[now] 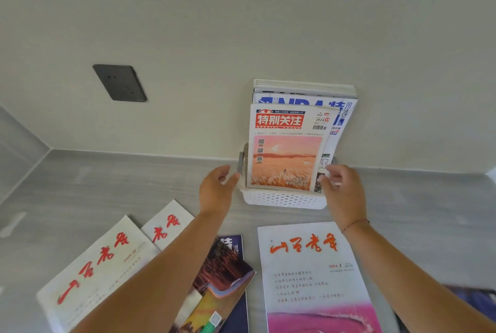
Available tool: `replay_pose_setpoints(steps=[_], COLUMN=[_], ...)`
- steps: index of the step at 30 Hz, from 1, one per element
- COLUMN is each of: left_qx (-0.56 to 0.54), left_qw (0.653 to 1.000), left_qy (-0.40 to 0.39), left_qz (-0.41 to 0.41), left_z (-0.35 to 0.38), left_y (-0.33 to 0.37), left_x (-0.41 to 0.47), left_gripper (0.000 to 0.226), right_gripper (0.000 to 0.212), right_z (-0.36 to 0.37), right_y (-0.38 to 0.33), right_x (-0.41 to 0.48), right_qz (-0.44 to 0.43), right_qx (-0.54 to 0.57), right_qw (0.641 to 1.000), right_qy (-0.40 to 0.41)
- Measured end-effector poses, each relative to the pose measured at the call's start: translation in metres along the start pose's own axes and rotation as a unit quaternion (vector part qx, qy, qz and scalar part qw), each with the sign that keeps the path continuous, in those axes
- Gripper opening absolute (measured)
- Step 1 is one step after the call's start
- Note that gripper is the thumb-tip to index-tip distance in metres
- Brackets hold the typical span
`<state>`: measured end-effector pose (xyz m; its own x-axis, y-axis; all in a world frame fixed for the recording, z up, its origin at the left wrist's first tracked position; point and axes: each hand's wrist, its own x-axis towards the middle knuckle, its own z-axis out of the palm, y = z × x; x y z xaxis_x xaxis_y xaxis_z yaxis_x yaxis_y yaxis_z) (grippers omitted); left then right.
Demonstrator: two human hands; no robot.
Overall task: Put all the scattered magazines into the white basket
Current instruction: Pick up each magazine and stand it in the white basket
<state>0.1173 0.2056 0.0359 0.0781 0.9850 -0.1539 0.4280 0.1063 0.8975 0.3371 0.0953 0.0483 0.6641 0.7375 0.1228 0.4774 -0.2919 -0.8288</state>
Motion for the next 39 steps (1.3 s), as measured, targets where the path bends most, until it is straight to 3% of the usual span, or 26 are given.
replay_pose_setpoints(steps=[3,8,14,17,23,27,29,34,39], left_qx=[0.039,0.098,0.119,0.079,-0.092,-0.223,-0.281,-0.315,-0.342], left_qw=[0.999,0.986,0.950,0.934,0.915,0.876,0.863,0.894,0.910], left_qy=[0.016,0.102,0.216,0.243,0.262,0.287,0.258,0.180,0.098], left_qz=[-0.028,-0.088,-0.192,-0.249,-0.292,-0.318,-0.330,-0.264,-0.211], left_z=[-0.025,-0.081,-0.159,-0.183,-0.201,-0.216,-0.222,-0.221,-0.230], left_y=[-0.036,-0.096,-0.164,-0.186,-0.194,-0.193,-0.193,-0.184,-0.169], left_x=[-0.032,-0.087,-0.148,-0.165,-0.169,-0.164,-0.164,-0.170,-0.173], left_gripper=[0.045,0.049,0.047,0.053,0.062,0.062,0.054,0.025,0.021], right_gripper=[0.019,0.025,0.041,0.052,0.051,0.056,0.057,0.060,0.065], right_z=[0.009,0.062,0.150,0.179,0.205,0.207,0.207,0.206,0.207], right_y=[-0.002,-0.018,-0.059,-0.071,-0.078,-0.073,-0.071,-0.070,-0.077], right_x=[-0.046,-0.103,-0.158,-0.182,-0.205,-0.208,-0.209,-0.209,-0.192], right_qz=[-0.036,-0.040,-0.020,-0.015,-0.050,-0.057,-0.062,-0.047,0.082], right_qx=[0.000,-0.002,0.013,-0.033,-0.071,-0.088,-0.096,-0.066,0.060], right_qw=[0.998,0.976,0.912,0.878,0.885,0.883,0.881,0.883,0.880], right_qy=[-0.042,-0.216,-0.410,-0.478,-0.456,-0.458,-0.460,-0.462,-0.464])
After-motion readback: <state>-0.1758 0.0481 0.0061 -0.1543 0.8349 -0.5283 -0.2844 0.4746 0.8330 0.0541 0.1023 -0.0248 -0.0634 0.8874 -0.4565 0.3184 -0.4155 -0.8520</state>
